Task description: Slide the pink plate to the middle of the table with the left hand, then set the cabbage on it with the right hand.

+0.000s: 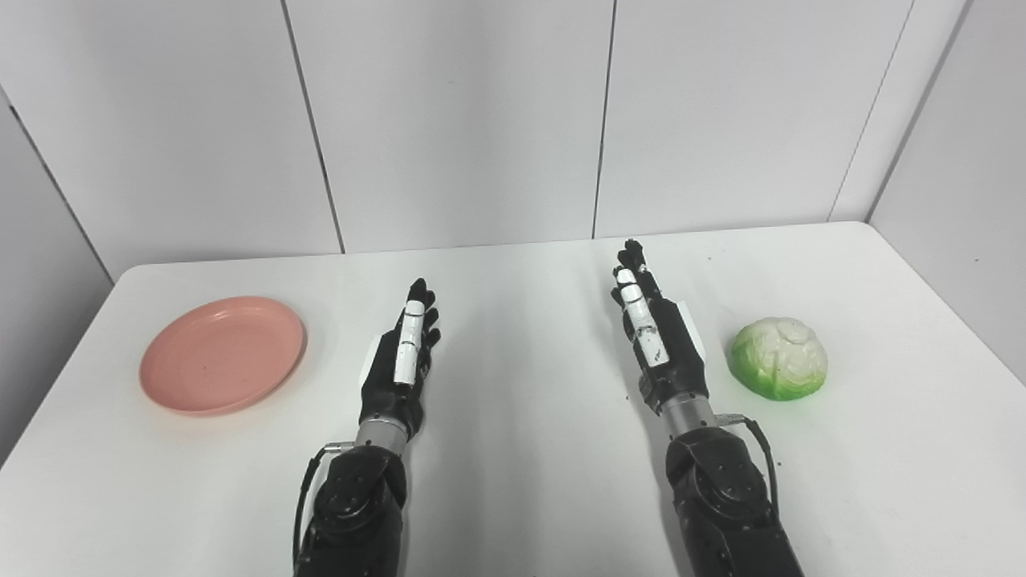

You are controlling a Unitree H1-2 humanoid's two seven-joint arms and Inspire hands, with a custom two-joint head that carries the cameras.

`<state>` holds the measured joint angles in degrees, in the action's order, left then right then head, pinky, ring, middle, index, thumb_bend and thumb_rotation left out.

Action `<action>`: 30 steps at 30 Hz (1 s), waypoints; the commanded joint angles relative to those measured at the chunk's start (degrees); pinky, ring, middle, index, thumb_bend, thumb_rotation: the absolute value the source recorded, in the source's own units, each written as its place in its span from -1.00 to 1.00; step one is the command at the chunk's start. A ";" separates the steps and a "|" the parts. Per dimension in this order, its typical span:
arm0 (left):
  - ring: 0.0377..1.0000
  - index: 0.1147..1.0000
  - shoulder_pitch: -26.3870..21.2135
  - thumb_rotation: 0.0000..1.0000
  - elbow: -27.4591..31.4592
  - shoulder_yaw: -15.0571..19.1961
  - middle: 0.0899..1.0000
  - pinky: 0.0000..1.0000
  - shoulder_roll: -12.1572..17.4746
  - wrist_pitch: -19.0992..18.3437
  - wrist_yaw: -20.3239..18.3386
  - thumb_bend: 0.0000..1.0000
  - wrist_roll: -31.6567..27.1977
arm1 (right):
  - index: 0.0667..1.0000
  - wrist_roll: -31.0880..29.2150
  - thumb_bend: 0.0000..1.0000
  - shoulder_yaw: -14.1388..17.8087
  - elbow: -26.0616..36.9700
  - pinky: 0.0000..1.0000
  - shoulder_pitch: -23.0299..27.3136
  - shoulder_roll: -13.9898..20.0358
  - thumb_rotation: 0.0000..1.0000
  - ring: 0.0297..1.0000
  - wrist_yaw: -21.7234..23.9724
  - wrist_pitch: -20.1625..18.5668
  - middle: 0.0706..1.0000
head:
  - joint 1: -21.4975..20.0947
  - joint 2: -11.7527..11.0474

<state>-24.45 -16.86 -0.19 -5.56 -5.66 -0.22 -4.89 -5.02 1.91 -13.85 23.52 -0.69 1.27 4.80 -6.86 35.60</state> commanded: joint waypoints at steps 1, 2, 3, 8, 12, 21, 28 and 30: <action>1.00 1.00 -1.62 1.00 1.54 -0.12 1.00 1.00 -0.51 2.44 0.01 0.23 0.15 | 1.00 0.75 0.30 -0.54 3.19 1.00 1.31 -0.25 0.72 1.00 -0.24 -0.77 1.00 | 0.06 -0.06; 1.00 1.00 -1.64 1.00 1.62 -0.12 1.00 1.00 -0.52 2.45 -0.11 0.24 0.07 | 1.00 0.83 0.31 -0.62 3.70 1.00 1.20 -0.28 0.71 1.00 -0.25 -1.28 1.00 | 0.06 -0.06; 1.00 1.00 -1.66 1.00 1.51 -0.17 1.00 1.00 -0.48 2.86 -0.25 0.24 0.08 | 1.00 0.77 0.30 -0.65 4.05 1.00 1.13 -0.37 0.71 1.00 -0.21 -1.38 1.00 | 0.06 -0.06; 1.00 1.00 -1.37 1.00 1.14 -0.52 1.00 1.00 -0.71 5.21 0.10 0.26 0.88 | 1.00 0.74 0.24 -0.78 5.12 1.00 0.83 -0.61 0.65 1.00 -0.13 -2.31 1.00 | 0.06 -0.06; 1.00 1.00 -1.12 1.00 0.90 -0.60 1.00 1.00 -0.83 5.95 -0.02 0.30 0.87 | 1.00 0.24 0.21 -0.65 5.37 1.00 0.64 -0.78 0.62 1.00 0.01 -3.03 1.00 | 0.09 0.00; 1.00 1.00 -1.30 1.00 -0.30 -1.71 1.00 1.00 0.17 5.75 -1.25 0.40 1.23 | 1.00 -0.99 0.20 -0.31 4.84 1.00 0.61 -0.80 0.58 1.00 0.26 -3.34 1.00 | 3.01 -1.06; 1.00 1.00 -2.16 1.00 -1.91 -1.84 1.00 1.00 -2.38 7.94 1.67 0.35 2.62 | 1.00 -6.26 0.16 1.66 5.88 1.00 -1.26 1.14 0.54 1.00 3.32 -3.96 1.00 | 18.28 -5.33; 1.00 1.00 -3.61 1.00 -2.02 -1.28 1.00 1.00 -2.40 7.01 2.05 0.35 2.27 | 1.00 -6.57 0.19 2.12 6.05 1.00 -1.55 1.77 0.52 1.00 3.36 -4.26 1.00 | 21.56 -6.66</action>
<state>-23.93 -19.79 -1.70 -7.61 0.22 1.47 -2.95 -10.75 3.20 -9.72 20.71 0.24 4.04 0.44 14.74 28.92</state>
